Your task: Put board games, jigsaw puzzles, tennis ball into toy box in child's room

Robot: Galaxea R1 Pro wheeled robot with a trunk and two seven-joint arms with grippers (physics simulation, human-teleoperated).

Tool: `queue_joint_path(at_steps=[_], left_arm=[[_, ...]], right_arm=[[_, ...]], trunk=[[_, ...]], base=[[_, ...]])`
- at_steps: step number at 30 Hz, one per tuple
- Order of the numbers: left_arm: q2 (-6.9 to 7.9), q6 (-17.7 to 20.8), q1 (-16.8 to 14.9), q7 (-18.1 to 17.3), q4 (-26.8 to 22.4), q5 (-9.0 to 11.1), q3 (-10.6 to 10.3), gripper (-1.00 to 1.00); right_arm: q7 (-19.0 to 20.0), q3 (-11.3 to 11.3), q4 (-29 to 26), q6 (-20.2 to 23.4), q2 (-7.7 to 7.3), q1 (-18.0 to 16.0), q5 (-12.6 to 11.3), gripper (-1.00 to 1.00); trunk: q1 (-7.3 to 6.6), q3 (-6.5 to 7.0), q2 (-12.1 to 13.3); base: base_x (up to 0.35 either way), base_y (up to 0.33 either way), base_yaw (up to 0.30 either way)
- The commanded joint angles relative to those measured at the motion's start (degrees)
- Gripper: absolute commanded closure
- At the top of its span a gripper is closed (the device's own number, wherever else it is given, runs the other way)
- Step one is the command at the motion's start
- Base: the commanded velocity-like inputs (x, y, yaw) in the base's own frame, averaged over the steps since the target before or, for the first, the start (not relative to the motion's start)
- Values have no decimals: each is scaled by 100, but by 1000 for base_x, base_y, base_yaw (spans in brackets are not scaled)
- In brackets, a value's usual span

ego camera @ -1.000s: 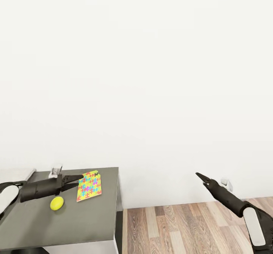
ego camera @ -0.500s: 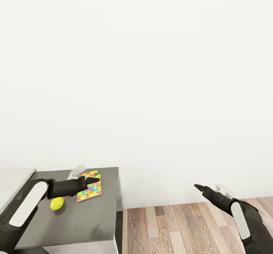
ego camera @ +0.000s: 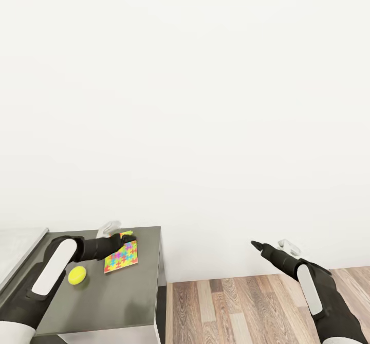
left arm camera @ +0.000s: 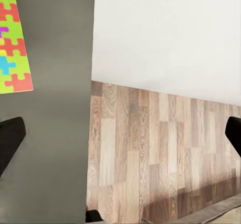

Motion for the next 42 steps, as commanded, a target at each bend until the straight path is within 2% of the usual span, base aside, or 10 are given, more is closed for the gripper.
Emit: queue_joint_path(at_steps=[1, 5, 11, 18, 30, 42], left_arm=[[38, 42, 28, 83, -39, 94, -43, -100], [92, 105, 134, 110, -166, 222, -104, -100], [118, 120, 160, 120, -358, 427, -116, -100], [127, 125, 168, 125, -438, 656, -102, -100], [152, 121, 168, 132, -441, 647, -3, -100], [153, 118, 166, 138, -439, 488, 149, -100]], right_arm=[[23, -32, 2, 27, 28, -10, 5, -100], [40, 45, 14, -98, 117, -38, 5, -100], [49, 231, 20, -271, 156, -49, 5, -100], [53, 289, 18, -310, 168, -52, 5, -100], [54, 298, 17, -316, 172, -57, 5, -100], [54, 298, 19, -316, 177, -53, 5, -100]], trunk=[[4, -13, -13], [4, -13, -13], [4, -13, -13], [4, -13, -13], [4, -13, -13], [4, -13, -13]], base=[[0, 0, 0], [0, 0, 0], [0, 0, 0], [0, 61, 0], [2, 58, 0], [73, 82, 0]])
